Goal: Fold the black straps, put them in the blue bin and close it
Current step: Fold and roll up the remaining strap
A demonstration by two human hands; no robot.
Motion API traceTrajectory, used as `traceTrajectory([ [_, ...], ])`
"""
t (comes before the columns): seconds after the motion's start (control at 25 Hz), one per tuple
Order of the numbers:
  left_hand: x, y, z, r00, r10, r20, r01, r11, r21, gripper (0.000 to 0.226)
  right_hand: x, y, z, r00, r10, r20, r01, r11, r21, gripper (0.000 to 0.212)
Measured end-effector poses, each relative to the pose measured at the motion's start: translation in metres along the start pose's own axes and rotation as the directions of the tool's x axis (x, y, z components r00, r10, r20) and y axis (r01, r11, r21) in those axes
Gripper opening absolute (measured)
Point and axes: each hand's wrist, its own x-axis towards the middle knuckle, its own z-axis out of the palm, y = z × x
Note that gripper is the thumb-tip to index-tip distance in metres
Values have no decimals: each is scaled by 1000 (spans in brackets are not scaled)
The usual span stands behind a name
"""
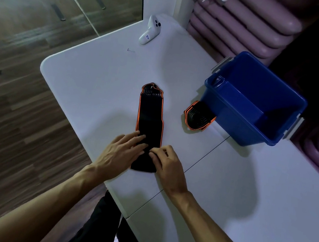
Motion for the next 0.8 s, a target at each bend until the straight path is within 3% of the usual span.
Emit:
traceTrajectory([
  [0.12, 1, -5, -2, 997, -73, 32, 73, 997, -20, 40, -8, 0, -1, 999, -19, 37, 21, 999, -47, 49],
  [0.2, 8, 0, -5, 958, -286, 22, 282, 926, -253, 32, -9, -3, -2, 999, -17, 48, 18, 1000, -23, 47],
  [0.24, 17, 3, -6, 904, -426, 34, 407, 833, -375, 31, -9, -5, -1, 999, -19, 45, 20, 1000, -17, 43],
  [0.32, 41, 7, -8, 756, -646, 105, 611, 640, -466, 33, -7, -5, 1, 999, -23, 30, 24, 1000, -20, 37],
  [0.4, 60, 8, -8, 659, -739, 139, 696, 529, -485, 29, -7, -5, 4, 999, -25, 20, 26, 999, -20, 35],
  [0.48, 70, 6, -8, 607, -779, 155, 724, 462, -512, 21, -8, -7, 6, 1000, -16, 10, 17, 1000, -21, 36],
  [0.68, 76, -18, -10, 561, -783, 267, 763, 365, -534, 21, -8, -12, 9, 1000, -10, -10, 10, 998, -55, 36],
  [0.72, 79, -21, -9, 579, -768, 275, 752, 373, -544, 28, -8, -12, 9, 1000, -11, -10, 10, 998, -62, 36],
  [0.8, 84, -23, -8, 708, -671, 219, 649, 497, -576, 42, -9, -11, 10, 1000, -16, -18, 15, 997, -79, 35],
])
